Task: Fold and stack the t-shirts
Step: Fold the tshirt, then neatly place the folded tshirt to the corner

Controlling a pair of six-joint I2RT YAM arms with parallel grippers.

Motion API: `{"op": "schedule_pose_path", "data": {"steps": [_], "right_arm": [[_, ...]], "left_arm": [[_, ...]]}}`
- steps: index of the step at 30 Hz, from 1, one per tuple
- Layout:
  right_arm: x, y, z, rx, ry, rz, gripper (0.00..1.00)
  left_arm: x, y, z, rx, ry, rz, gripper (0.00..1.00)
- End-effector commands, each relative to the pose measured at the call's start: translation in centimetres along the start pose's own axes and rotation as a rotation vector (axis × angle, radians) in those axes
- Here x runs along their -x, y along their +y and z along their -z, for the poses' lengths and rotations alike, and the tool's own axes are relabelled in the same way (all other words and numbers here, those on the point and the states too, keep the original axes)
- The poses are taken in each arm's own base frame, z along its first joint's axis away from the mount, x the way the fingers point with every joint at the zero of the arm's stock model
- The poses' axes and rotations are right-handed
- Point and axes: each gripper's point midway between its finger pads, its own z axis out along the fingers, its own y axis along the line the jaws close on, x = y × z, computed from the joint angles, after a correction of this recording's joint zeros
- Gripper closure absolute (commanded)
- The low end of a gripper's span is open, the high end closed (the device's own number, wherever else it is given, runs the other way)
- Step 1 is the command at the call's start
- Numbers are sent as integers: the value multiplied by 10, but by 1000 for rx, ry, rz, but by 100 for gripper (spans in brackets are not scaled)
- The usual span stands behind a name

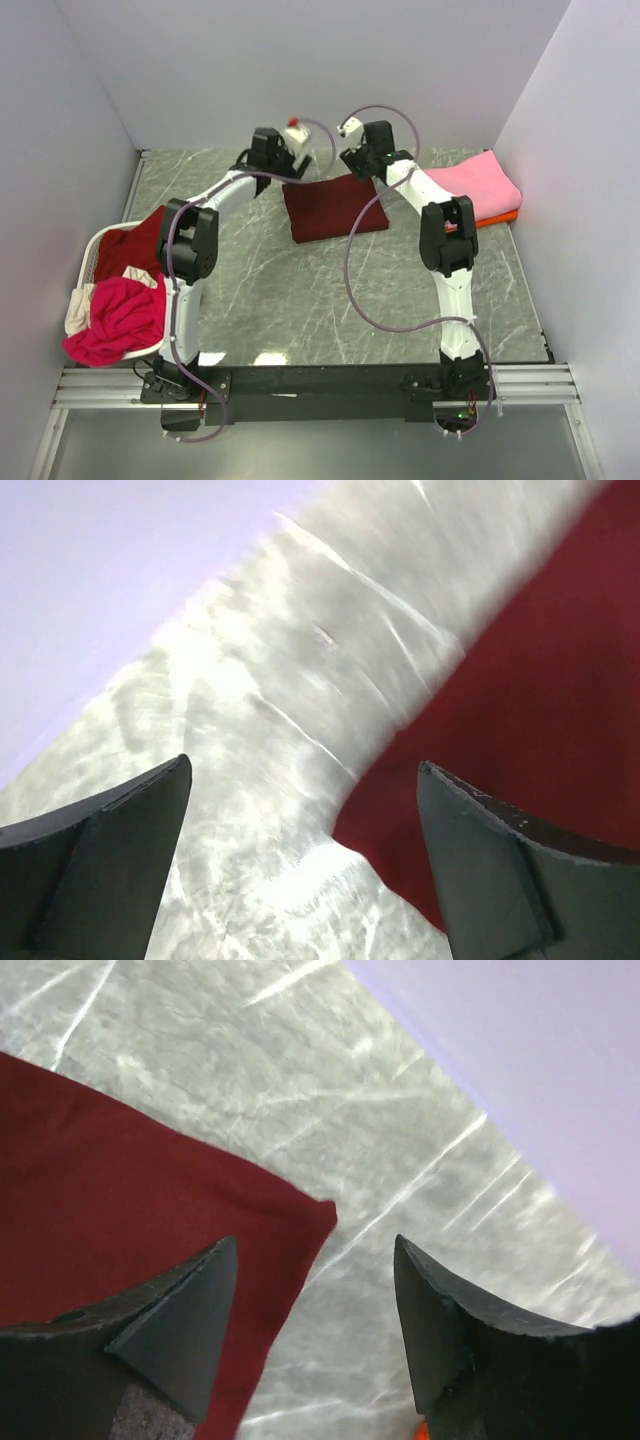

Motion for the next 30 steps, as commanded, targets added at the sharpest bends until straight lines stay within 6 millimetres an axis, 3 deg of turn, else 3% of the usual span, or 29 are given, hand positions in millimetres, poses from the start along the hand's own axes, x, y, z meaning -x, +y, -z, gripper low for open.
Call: {"op": "schedule_pose_path", "data": {"steps": [1,2,4,6,7,9,10,13,18,21,26,30], "right_arm": [[12,-26,35,68,-77,-268,29],[5,-27,40,135,-78,-311,29],[-3,0,52,323,-47,-422,29],[-22,14,56,418,29,-510,29],[-27,20,56,448,48,-540,29],[-37,30,54,502,76,-629,29],[-40,30,51,499,85,-657,29],[-54,28,40,485,136,-729,28],[-72,36,20,484,233,-833,29],[-77,40,14,494,270,-868,30],[-86,49,11,501,314,-893,30],[-86,71,17,570,361,-873,34]], "left_arm": [[100,68,60,200,-191,383,1],[97,68,68,164,-174,444,1],[111,40,87,-30,-205,546,1],[111,27,95,-133,-214,625,8],[104,3,96,-242,-187,697,12],[98,-16,95,-331,-156,773,23],[85,-35,90,-417,-104,841,27],[62,-58,79,-494,-35,932,39],[20,-89,59,-535,88,994,49],[-21,-105,45,-503,210,1044,54],[-63,-112,36,-402,337,1069,60],[-87,-114,24,-337,418,1064,62]]}}
